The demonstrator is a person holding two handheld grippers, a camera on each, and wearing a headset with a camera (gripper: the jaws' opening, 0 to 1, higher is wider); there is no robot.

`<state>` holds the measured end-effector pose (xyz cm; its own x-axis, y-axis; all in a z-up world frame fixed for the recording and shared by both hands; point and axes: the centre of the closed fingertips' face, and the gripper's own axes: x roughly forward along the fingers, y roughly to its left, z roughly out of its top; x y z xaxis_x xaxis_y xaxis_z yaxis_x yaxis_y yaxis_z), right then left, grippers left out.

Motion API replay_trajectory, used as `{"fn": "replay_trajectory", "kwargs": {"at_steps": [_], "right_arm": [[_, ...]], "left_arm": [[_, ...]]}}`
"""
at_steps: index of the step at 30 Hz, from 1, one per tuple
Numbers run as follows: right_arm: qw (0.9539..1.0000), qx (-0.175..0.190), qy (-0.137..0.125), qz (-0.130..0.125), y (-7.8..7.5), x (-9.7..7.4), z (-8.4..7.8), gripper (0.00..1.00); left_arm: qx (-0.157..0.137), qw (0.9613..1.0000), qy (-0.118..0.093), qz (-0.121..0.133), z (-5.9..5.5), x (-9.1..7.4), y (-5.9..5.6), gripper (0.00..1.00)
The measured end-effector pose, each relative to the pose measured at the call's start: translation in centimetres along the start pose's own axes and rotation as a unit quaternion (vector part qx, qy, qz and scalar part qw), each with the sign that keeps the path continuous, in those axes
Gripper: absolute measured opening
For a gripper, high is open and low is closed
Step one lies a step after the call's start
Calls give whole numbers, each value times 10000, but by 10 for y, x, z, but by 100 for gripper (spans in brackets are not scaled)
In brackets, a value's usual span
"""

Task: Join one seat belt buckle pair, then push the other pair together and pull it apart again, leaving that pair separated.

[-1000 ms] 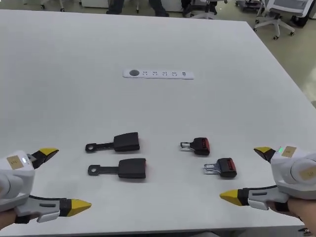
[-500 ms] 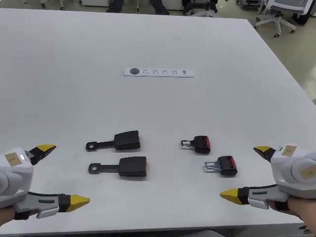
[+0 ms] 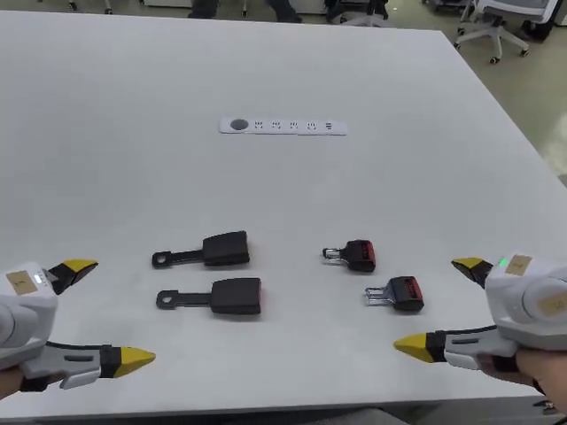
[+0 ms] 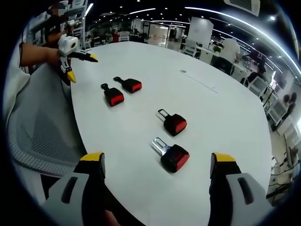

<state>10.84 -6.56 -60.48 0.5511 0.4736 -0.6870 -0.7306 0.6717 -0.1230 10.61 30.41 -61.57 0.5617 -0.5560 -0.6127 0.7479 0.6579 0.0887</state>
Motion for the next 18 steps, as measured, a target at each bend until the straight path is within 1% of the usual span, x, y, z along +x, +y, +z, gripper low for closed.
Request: {"fn": "replay_trajectory", "kwargs": {"at_steps": [2,6,8,10,12,16,18], "right_arm": [[10000,-39,47,4,0,-1,-1,89],[9999,-145,-6,-2,-1,-2,3,87],[9998,-216,-15,24,-1,-2,4,82],[9996,-262,48,41,-2,-2,3,79],[9996,-293,43,46,-3,0,4,80],[9992,-386,75,73,-4,2,5,80],[9989,-441,99,111,-4,4,5,79]], "left_arm": [[40,10000,49,-18,-3,0,1,96],[6,10000,37,-15,-3,0,3,94],[22,10000,70,-20,-3,0,2,93],[56,9999,105,-45,-4,0,2,92],[86,9999,128,-45,-2,0,0,92],[110,9998,157,-79,-3,-1,1,91],[152,9996,199,-104,-4,1,0,90]]}}
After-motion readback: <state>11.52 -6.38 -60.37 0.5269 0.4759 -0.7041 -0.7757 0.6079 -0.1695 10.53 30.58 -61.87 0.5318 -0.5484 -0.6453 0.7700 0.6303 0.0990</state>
